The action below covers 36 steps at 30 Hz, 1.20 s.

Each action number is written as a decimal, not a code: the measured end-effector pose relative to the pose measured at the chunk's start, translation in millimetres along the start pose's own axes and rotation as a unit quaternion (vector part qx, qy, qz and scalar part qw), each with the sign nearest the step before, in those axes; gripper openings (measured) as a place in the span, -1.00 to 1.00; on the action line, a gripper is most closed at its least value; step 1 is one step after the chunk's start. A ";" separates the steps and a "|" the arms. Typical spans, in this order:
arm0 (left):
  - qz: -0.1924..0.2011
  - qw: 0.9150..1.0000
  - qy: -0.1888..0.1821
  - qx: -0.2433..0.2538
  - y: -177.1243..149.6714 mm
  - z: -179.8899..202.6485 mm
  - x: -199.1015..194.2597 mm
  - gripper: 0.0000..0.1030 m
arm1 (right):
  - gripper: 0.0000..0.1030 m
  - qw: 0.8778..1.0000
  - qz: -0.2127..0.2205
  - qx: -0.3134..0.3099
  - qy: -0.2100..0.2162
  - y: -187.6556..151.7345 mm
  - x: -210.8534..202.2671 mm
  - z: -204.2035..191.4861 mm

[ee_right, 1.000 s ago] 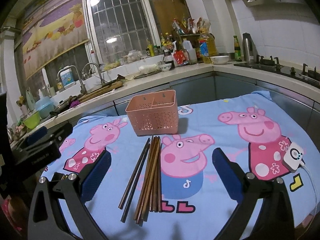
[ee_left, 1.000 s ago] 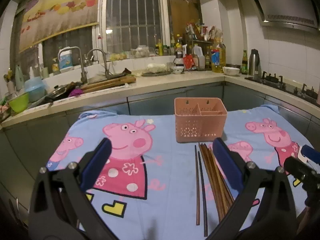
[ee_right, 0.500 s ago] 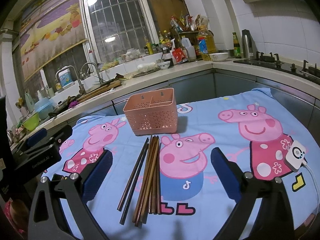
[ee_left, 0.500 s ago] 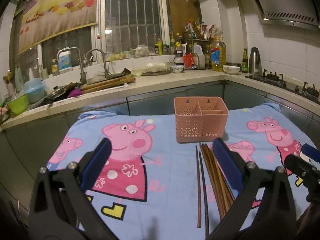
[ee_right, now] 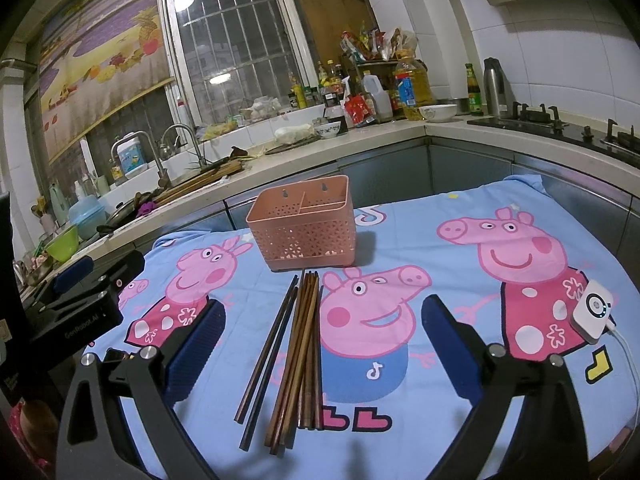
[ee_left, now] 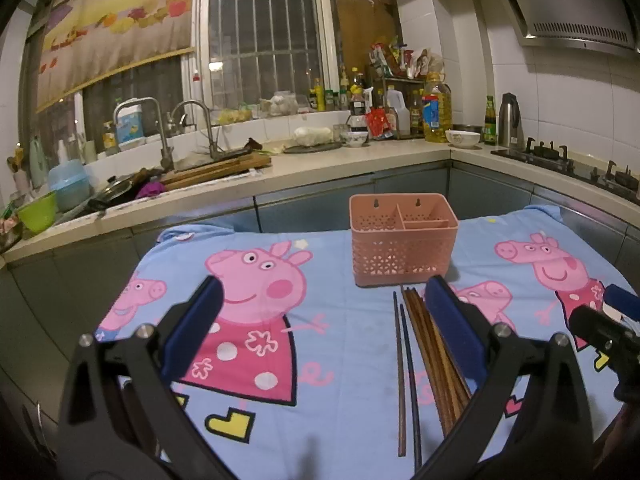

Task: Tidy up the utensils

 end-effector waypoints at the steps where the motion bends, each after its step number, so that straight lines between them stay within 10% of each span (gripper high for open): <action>1: 0.000 1.000 0.000 0.000 0.2 -0.5 0.7 0.88 | 0.26 1.000 0.000 0.000 0.000 0.1 0.1 0.0; 36: -0.013 1.000 -0.015 0.011 -24.7 9.4 15.0 0.88 | 0.26 0.999 -0.013 -0.015 -0.042 -6.9 10.5 9.1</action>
Point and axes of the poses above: each gripper's, at about its wrist camera, not at the fingertips, and x roughly the way its jaws point, z to its right, y to its top, the point moved 4 cm from there along x, roughly the way its jaws point, and after that the axes turned 12 degrees about x, right-handed, at the moved point
